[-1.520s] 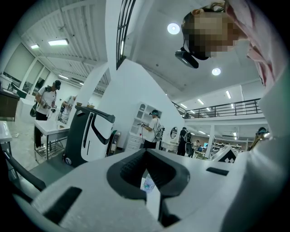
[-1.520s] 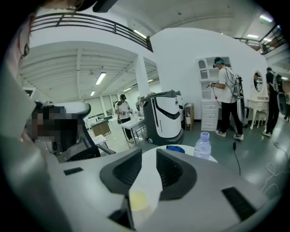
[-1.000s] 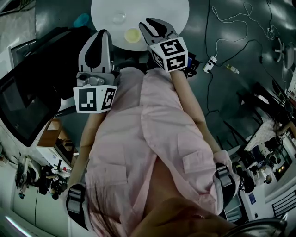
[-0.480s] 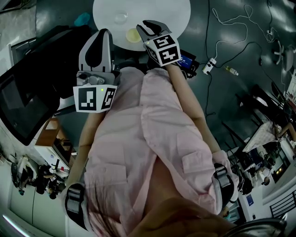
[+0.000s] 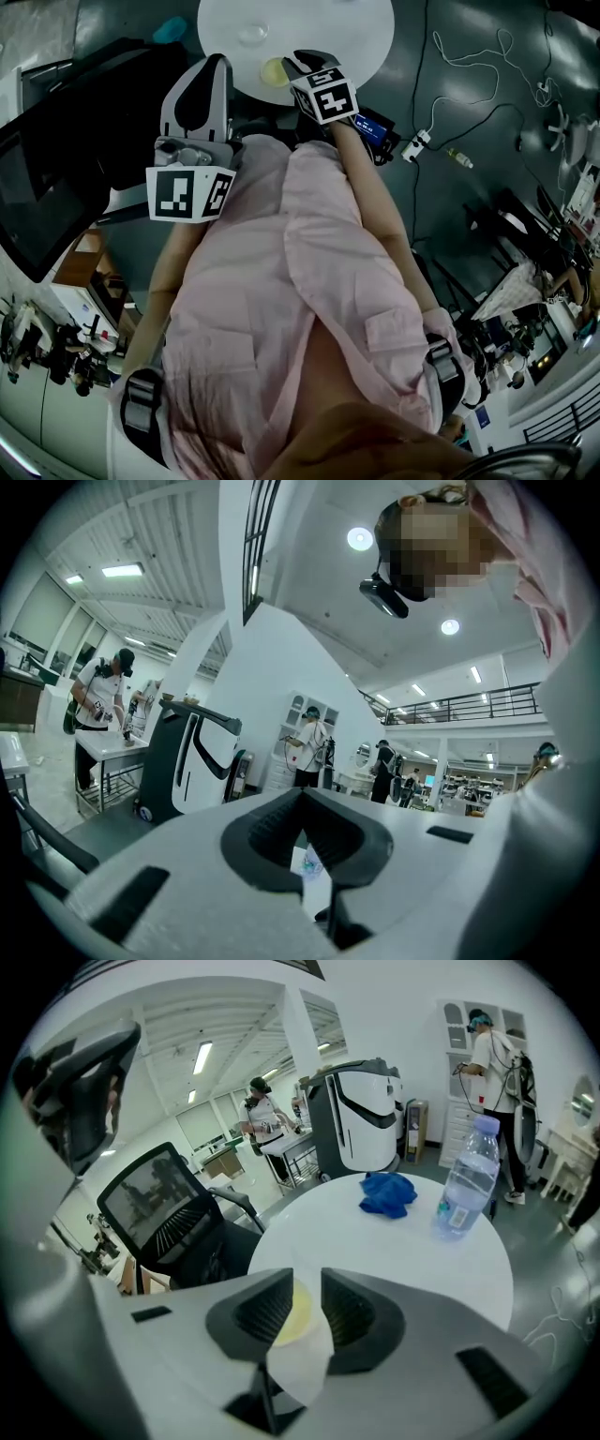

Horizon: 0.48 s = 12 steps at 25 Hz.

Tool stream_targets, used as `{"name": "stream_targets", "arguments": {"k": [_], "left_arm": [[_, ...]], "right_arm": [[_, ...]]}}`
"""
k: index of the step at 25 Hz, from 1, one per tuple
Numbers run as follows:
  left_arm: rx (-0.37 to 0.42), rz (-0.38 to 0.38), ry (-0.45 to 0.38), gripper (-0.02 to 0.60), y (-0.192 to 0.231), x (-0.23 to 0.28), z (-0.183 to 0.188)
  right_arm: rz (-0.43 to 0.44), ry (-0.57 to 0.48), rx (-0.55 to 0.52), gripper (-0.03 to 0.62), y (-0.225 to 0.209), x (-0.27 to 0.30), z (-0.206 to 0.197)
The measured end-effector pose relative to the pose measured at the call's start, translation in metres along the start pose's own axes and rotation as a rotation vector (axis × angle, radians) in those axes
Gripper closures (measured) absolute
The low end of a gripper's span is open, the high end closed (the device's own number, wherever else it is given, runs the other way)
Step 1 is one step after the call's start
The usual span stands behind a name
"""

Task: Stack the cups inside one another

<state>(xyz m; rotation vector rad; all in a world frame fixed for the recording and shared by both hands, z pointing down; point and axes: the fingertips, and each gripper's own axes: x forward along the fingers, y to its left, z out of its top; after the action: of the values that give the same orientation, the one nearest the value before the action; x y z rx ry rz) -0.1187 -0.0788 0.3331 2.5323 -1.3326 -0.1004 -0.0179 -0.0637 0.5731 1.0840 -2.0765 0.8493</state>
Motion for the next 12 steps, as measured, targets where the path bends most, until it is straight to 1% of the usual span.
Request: {"name": "stream_targets", "arguments": {"k": [12], "left_arm": [[0.001, 0.011, 0.017, 0.566, 0.004, 0.006, -0.002]], "right_arm": [[0.001, 0.136, -0.007, 0.496, -0.009, 0.026, -0.029]]}}
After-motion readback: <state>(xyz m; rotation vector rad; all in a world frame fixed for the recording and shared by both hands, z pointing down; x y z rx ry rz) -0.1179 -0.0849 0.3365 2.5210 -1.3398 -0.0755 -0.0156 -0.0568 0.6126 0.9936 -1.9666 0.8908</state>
